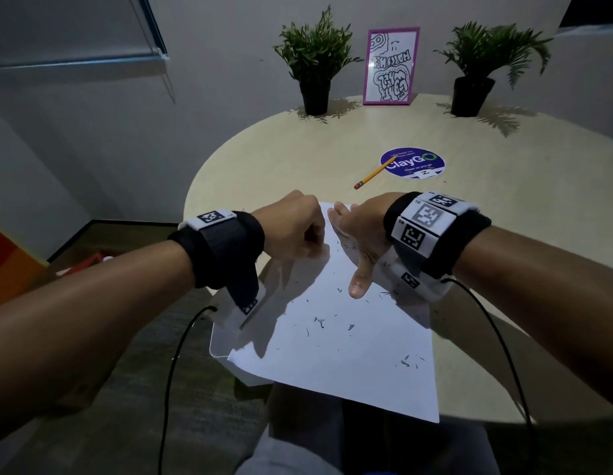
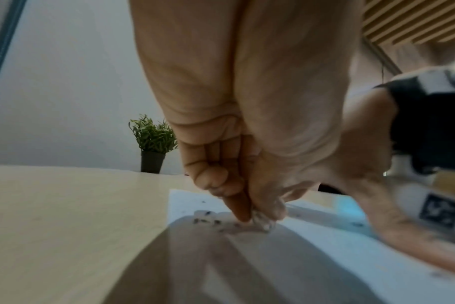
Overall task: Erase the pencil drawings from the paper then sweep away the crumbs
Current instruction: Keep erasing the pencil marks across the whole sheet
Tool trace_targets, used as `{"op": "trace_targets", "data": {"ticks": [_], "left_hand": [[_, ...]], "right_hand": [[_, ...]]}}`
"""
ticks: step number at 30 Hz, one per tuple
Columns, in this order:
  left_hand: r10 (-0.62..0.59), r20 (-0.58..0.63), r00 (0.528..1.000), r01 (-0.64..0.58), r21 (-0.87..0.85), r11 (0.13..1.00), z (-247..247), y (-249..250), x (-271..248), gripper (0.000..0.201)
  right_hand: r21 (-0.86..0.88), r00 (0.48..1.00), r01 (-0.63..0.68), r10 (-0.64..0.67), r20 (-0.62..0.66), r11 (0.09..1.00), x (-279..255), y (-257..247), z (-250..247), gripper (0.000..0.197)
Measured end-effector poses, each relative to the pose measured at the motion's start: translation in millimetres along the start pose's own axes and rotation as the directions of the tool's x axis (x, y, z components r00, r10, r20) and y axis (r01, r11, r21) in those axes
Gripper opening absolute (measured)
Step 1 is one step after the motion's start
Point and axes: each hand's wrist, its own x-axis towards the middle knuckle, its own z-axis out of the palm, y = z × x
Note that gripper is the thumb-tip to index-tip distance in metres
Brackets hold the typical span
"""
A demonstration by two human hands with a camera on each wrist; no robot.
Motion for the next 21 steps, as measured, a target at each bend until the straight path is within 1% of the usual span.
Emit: {"op": "trace_targets", "data": {"ticks": [1, 3, 5, 7, 9, 11, 12, 13, 15, 17, 19, 21], "left_hand": [[0.003, -0.024, 1.0, -0.003, 0.015, 1.0, 0.6, -1.4, 1.4, 0.007], [-0.044, -0.085, 0.995, 0.046, 0.018, 0.999, -0.2, -8.4, 6.9, 0.007], [-0.076, -0.107, 0.991, 0.076, -0.006, 0.997, -1.7, -15.2, 9.9, 0.006], [-0.034, -0.073, 0.997, 0.033, -0.016, 0.999, -2.8, -14.8, 6.3, 0.004], [0.04, 0.021, 0.999, -0.039, -0.025, 0.999, -2.9, -10.7, -1.4, 0.004], [0.088, 0.102, 0.991, -0.086, -0.03, 0.996, -3.3, -6.5, -6.2, 0.004], [0.101, 0.107, 0.989, -0.099, -0.024, 0.995, -3.7, -6.1, -5.3, 0.003], [0.104, 0.084, 0.991, -0.104, -0.006, 0.995, -4.4, -6.7, -2.1, 0.003], [0.083, -0.003, 0.997, -0.083, 0.037, 0.996, -6.2, -10.7, 8.3, 0.006], [0.043, -0.058, 0.997, -0.041, 0.034, 0.999, -7.5, -14.3, 15.8, 0.006], [0.047, -0.028, 0.998, -0.047, 0.013, 0.999, -7.6, -15.5, 15.9, 0.006], [0.088, 0.058, 0.994, -0.088, 0.004, 0.996, -7.1, -13.5, 11.0, 0.009]], "right_hand": [[0.007, 1.0, 0.0, 0.0, 0.005, 1.0, -0.4, -0.4, -0.5, 0.169], [0.021, 1.0, -0.003, 0.003, 0.013, 1.0, 0.2, -0.4, -0.5, 0.17], [0.022, 1.0, 0.004, -0.004, 0.002, 1.0, 1.8, -0.1, 0.3, 0.169], [0.02, 1.0, 0.008, -0.008, 0.002, 1.0, 2.5, 0.2, 0.5, 0.17], [0.022, 1.0, 0.001, -0.002, 0.01, 1.0, 3.4, 1.2, 0.3, 0.171], [0.015, 1.0, -0.01, 0.01, 0.014, 1.0, 3.0, 0.7, -0.5, 0.17], [0.007, 1.0, -0.013, 0.013, 0.012, 1.0, 3.1, 0.5, -0.5, 0.17], [-0.004, 1.0, -0.011, 0.011, 0.0, 1.0, 3.7, 0.0, -0.3, 0.167], [-0.017, 1.0, -0.008, 0.008, -0.027, 1.0, 4.7, -0.6, 0.0, 0.162], [-0.006, 1.0, -0.012, 0.012, -0.028, 1.0, 4.0, -1.2, 0.7, 0.162], [0.0, 0.999, -0.02, 0.02, -0.027, 1.0, 3.4, -0.9, 1.9, 0.16], [0.002, 0.999, -0.026, 0.026, -0.021, 1.0, 3.4, 0.2, 2.4, 0.158]]}}
